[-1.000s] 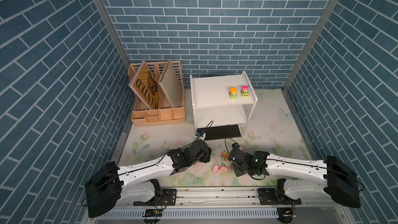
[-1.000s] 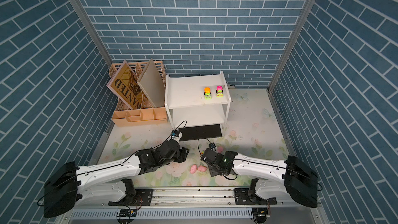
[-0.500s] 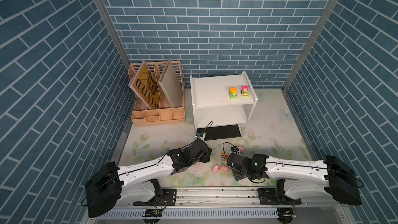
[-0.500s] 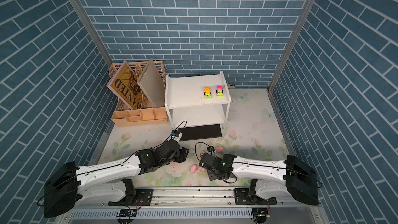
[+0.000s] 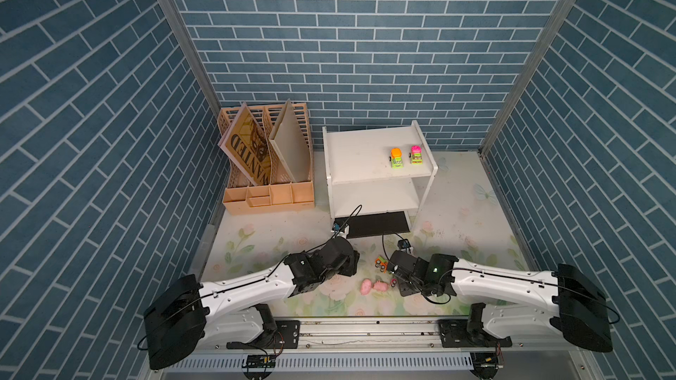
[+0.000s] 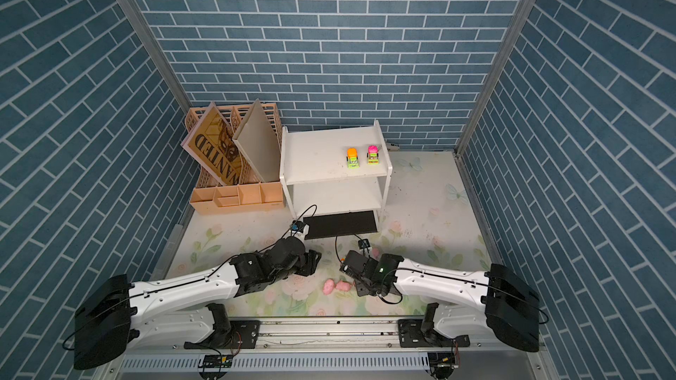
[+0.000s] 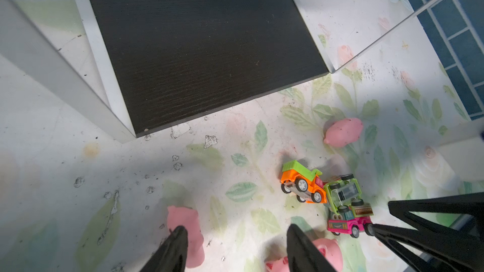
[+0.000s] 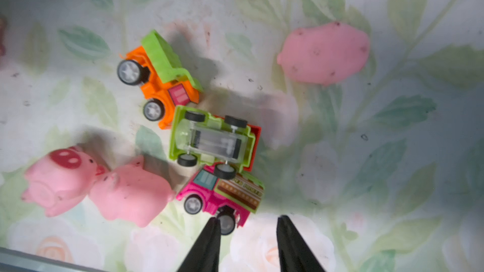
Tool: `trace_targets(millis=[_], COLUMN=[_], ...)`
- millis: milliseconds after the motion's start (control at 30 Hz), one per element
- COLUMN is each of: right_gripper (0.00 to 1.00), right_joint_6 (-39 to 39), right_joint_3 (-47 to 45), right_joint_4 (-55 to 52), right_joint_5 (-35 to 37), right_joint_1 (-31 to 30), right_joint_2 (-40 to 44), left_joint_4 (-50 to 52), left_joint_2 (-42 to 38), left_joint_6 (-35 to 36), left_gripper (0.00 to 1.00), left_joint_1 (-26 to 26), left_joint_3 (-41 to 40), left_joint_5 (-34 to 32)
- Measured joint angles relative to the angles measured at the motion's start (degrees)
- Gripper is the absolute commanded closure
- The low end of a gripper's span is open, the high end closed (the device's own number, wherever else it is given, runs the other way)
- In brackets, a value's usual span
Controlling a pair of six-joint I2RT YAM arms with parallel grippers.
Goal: Organize plastic toys on shelves
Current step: Adjust the plastic toy at the center of the board.
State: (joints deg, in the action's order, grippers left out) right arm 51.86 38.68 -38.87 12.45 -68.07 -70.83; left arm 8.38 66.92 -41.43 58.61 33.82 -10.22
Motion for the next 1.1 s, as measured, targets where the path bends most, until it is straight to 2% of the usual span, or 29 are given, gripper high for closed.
trace_targets(millis=[300, 567, 767, 1000, 1100], right_gripper=[0.61, 0.61, 0.60, 0.61, 0.60], right_joint_6=[0.28, 0.90, 2.84, 4.00, 4.68], right_joint_3=[-1.31, -3.23, -5.18, -5.07, -4.72], right_joint_4=[0.55, 0.90, -0.20, -0.79, -3.19], right_joint_5=[-0.94, -3.96, -3.34, -2.19, -2.19], right_joint_1=[-0.48, -3.98, -3.96, -3.34, -3.08], right_joint_2=[0.74, 1.03, 0.92, 0.79, 4.46], left_joint_4=[0.33, 0.35, 0.33, -0.17, -0.61], left_joint_2=[-0.39, -0.39, -0.17, 2.93, 6.51], left_joint_6=[0.00, 0.04, 1.07, 4.66, 6.62], left_gripper=[0.37, 0.37, 0.37, 0.35, 0.34], left_joint_1=[0.00, 0.04, 0.37, 4.11, 6.88], left_joint_3=[0.00, 0.00, 0.09, 3.78, 7.28], left_joint_5=[0.00, 0.00, 0.07, 1.01, 1.55])
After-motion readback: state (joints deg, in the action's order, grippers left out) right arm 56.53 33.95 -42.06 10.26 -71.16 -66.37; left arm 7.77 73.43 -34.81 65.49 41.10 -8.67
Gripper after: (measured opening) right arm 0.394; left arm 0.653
